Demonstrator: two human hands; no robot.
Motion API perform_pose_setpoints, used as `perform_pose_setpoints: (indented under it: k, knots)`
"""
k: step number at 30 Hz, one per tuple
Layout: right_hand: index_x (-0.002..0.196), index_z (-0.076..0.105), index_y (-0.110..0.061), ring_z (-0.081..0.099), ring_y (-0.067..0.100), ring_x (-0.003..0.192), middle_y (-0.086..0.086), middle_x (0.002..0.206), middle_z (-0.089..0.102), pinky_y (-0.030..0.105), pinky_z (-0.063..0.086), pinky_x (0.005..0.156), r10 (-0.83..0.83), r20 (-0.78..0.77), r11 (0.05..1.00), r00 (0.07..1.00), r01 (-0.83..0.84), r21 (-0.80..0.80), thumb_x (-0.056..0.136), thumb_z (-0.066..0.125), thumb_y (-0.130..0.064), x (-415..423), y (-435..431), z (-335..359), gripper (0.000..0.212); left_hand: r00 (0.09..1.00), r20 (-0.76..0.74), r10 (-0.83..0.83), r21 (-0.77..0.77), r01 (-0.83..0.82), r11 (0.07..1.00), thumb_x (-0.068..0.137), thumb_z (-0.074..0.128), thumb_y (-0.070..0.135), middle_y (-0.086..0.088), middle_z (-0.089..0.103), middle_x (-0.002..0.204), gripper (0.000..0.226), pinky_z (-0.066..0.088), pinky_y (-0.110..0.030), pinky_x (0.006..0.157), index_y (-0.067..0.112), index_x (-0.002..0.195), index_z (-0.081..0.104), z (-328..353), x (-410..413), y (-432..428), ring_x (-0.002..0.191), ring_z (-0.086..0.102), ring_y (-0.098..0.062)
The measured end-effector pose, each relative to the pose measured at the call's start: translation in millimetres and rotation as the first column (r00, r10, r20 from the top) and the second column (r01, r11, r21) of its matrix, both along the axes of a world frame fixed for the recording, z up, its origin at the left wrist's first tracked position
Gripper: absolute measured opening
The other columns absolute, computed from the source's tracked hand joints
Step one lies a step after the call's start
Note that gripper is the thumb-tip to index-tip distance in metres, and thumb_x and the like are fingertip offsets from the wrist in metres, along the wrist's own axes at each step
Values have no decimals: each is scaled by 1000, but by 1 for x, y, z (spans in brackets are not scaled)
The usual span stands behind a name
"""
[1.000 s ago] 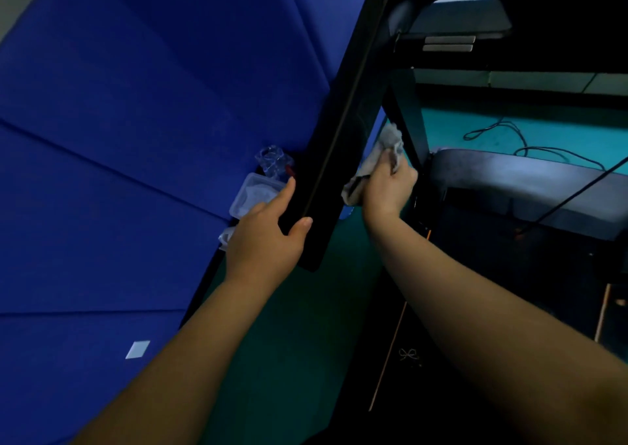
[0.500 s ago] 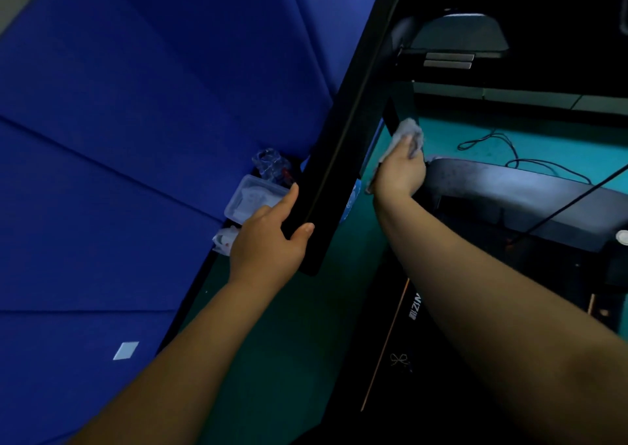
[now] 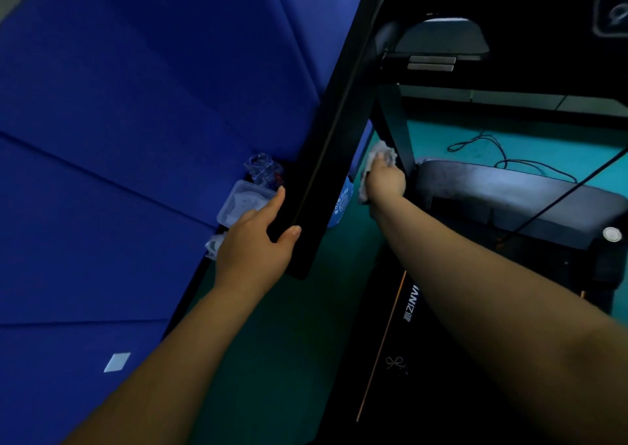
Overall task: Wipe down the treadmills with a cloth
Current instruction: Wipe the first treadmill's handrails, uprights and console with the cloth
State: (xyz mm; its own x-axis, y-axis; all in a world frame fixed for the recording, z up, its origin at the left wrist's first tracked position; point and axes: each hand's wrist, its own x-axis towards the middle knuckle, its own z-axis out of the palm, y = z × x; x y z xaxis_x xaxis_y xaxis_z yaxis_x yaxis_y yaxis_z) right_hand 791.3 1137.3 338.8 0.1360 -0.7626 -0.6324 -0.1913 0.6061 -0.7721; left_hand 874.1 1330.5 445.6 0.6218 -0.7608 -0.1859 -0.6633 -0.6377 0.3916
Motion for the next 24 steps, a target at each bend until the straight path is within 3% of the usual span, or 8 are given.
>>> perform_pose_setpoints:
  k: [3,5,8,13,15,20,24]
  knots:
    - [136,45,-7,58,28,104,9,115,58,33,47,84,-125,329,978,936,60,199,100,40,-43,-4,-17,6,51,1000,-15,9,-13,-10,1000,90,56,44,9,51,111,60,46,-29,76,51,142,26,0,0,-2,87,48,-6]
    - [140,41,-9,58,26,111,10,128,57,33,47,88,-172,520,964,837,33,265,101,38,-43,7,-23,12,52,1000,-18,11,-18,-11,1000,90,57,44,6,53,115,60,47,-31,79,51,142,27,-1,0,0,94,50,-9]
    - [142,40,-7,55,27,122,14,139,52,37,45,104,-174,618,959,767,-11,283,101,36,-43,19,-19,8,54,1000,-13,12,-23,-12,1000,89,57,46,3,53,124,61,49,-36,84,53,141,27,-2,2,0,102,51,-12]
    - [137,45,-6,59,28,114,14,131,57,44,44,104,-36,477,982,878,-58,182,98,41,-50,13,29,-7,59,1000,19,4,-14,-4,1000,90,57,46,8,52,106,60,51,-36,77,51,142,28,0,2,-2,86,51,-8]
    - [130,51,-8,60,26,108,12,123,60,40,45,102,65,415,985,907,-125,119,98,39,-49,7,59,-10,54,1000,15,3,-12,-3,1000,89,57,45,6,53,110,60,50,-37,79,51,142,28,1,1,-2,86,50,-8]
    - [127,54,-3,59,23,108,12,117,61,32,46,95,268,319,954,909,-297,47,100,38,-47,-12,116,-14,54,1000,7,1,-2,-1,1000,90,57,43,1,55,122,60,47,-33,77,48,143,29,3,0,-2,88,46,-9]
    - [126,58,-6,60,27,113,16,123,63,40,46,102,402,281,901,871,-432,50,92,44,-58,-23,149,-15,64,1000,18,-2,15,1,1000,90,56,45,-1,53,129,60,42,-30,75,47,144,29,3,1,-2,101,54,-18]
